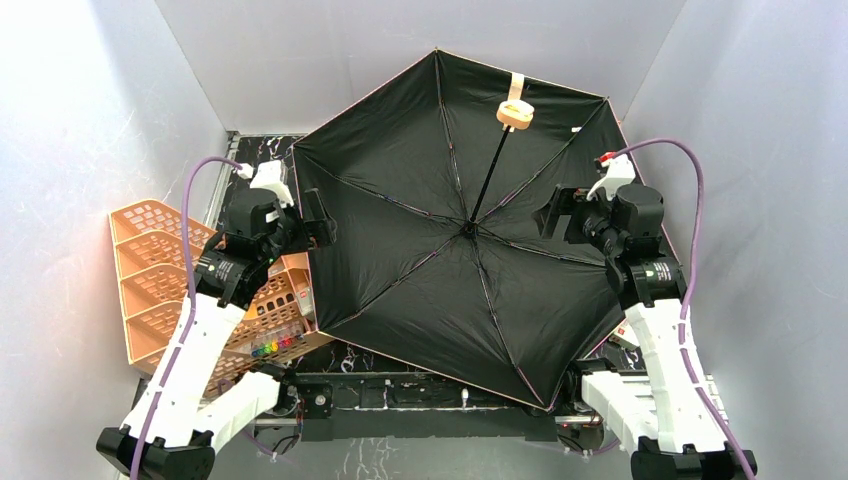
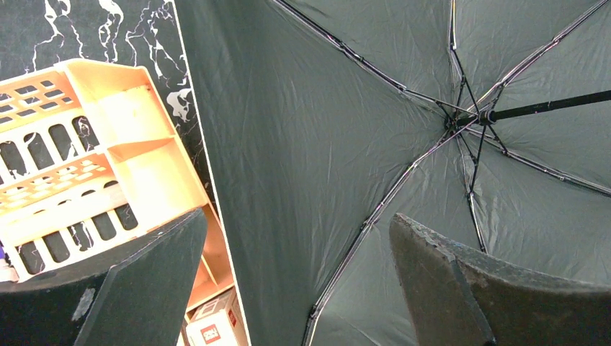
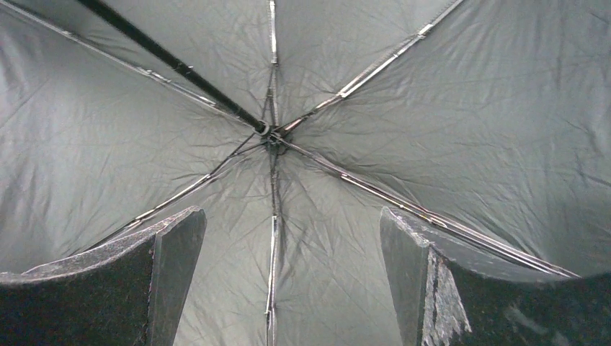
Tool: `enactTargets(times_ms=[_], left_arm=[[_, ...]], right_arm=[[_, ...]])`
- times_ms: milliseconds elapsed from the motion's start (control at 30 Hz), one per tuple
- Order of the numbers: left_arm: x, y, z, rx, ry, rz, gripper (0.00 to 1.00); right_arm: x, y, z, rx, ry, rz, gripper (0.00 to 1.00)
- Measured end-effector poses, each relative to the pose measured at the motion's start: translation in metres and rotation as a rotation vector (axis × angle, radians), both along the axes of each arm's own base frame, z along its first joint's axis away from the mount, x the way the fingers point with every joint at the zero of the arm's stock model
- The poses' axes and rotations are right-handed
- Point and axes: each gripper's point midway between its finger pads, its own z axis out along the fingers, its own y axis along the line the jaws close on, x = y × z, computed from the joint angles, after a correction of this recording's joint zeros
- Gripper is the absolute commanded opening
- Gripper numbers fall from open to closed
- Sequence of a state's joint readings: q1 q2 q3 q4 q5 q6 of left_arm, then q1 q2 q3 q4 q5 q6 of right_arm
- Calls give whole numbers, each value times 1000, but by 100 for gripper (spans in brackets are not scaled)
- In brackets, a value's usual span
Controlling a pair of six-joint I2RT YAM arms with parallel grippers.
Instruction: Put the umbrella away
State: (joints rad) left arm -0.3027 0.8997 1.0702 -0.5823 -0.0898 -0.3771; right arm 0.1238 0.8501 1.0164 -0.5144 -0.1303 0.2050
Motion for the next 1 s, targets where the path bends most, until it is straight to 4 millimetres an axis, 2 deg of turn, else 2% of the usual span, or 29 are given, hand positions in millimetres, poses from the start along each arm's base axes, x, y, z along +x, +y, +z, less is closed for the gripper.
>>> enactTargets(times_ms=[233,400,467,600,733,867,1000], left_arm=[[0,1,12,-5,-23,3,98],[-3,0,15,-9,-34,-5,98],[-3,0,16,-11,-37,-11,98],[-5,-2,15,-10,-33,-24,98],[-7,-2,14,-4,-24,-30,98],[-6,-4,10,0,-5,-42,98],[-4,-7,1,8,38,-57,98]], right_arm=[[-3,22,-4,56,-84,127,98],[3,42,-11,82,-136,249,99],[6,48,-20,99,-169,288,99],[16,55,-50,126,-175,307,99],[37,61,-78,154,-163,306,98],[54,72,-93,176,-194,321,97],[63,94,-97,172,-240,368,97]])
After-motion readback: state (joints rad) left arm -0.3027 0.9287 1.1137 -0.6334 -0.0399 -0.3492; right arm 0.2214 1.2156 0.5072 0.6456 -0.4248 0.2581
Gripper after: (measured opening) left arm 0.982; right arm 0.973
